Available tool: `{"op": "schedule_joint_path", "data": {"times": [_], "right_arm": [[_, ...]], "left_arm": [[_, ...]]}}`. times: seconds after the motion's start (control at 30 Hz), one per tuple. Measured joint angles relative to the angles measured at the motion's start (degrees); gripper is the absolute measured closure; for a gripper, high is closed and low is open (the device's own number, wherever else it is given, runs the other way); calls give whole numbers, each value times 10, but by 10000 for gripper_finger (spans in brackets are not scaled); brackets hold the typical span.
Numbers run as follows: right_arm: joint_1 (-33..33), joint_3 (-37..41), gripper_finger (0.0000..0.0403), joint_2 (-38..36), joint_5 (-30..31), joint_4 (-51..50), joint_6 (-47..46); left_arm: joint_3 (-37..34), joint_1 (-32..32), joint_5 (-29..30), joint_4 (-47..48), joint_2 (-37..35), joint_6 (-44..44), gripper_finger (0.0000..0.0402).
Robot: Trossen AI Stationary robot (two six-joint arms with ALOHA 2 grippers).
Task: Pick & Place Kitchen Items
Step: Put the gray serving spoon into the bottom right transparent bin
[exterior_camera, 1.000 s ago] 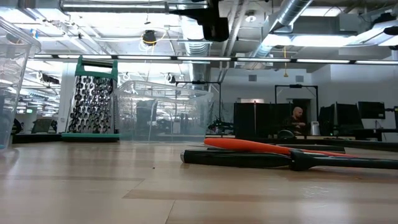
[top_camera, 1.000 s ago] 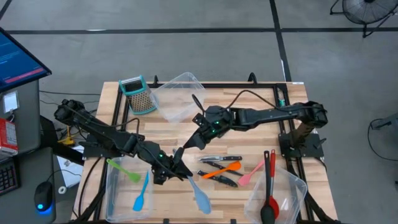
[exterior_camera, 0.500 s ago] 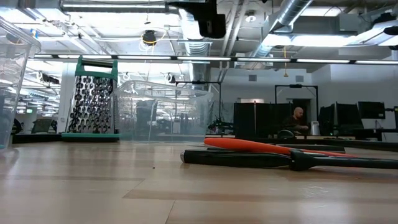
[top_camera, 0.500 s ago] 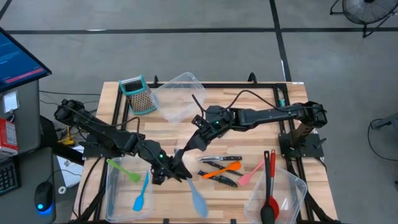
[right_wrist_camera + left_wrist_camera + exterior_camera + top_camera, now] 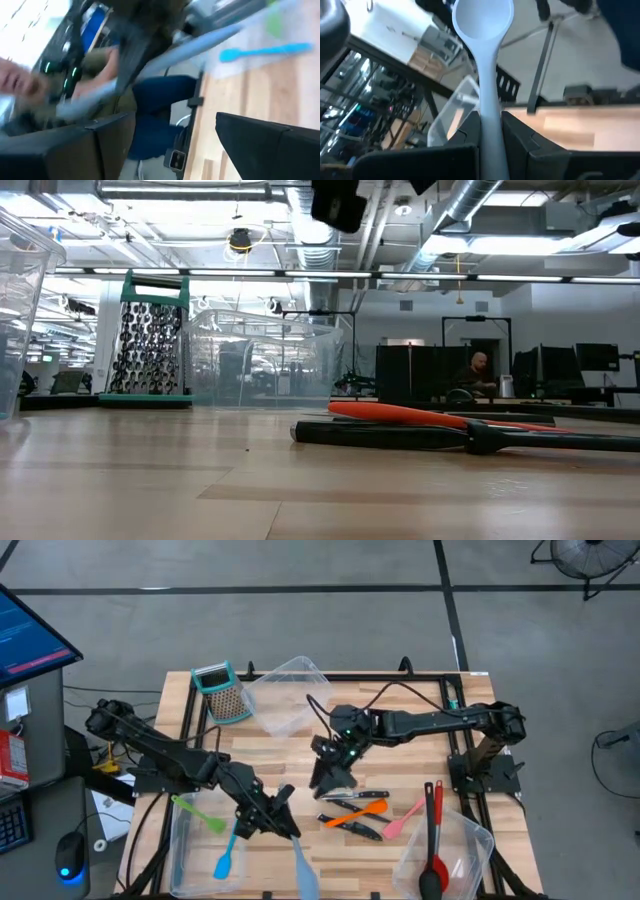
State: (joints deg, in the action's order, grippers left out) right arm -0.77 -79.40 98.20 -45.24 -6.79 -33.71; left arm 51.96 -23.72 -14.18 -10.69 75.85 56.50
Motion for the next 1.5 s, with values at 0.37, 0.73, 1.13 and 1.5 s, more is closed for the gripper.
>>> {"op": "schedule_joint_path", "data": {"times": [0.37,0.73,1.13,1.5], "right_arm": [[-26,-1,136,-40,62,13,206],[-89,0,158,-64,322,38,491],[-97,0,175,-43,318,154,482],[-94,0,180,-41,280,147,458]], "left_arm": [[0,0,-109,-75,-67,-125,376],[1,3,-132,-180,-81,-199,376],[1,40,-190,-304,-23,-242,374],[0,55,-254,-379,13,-255,373]]}}
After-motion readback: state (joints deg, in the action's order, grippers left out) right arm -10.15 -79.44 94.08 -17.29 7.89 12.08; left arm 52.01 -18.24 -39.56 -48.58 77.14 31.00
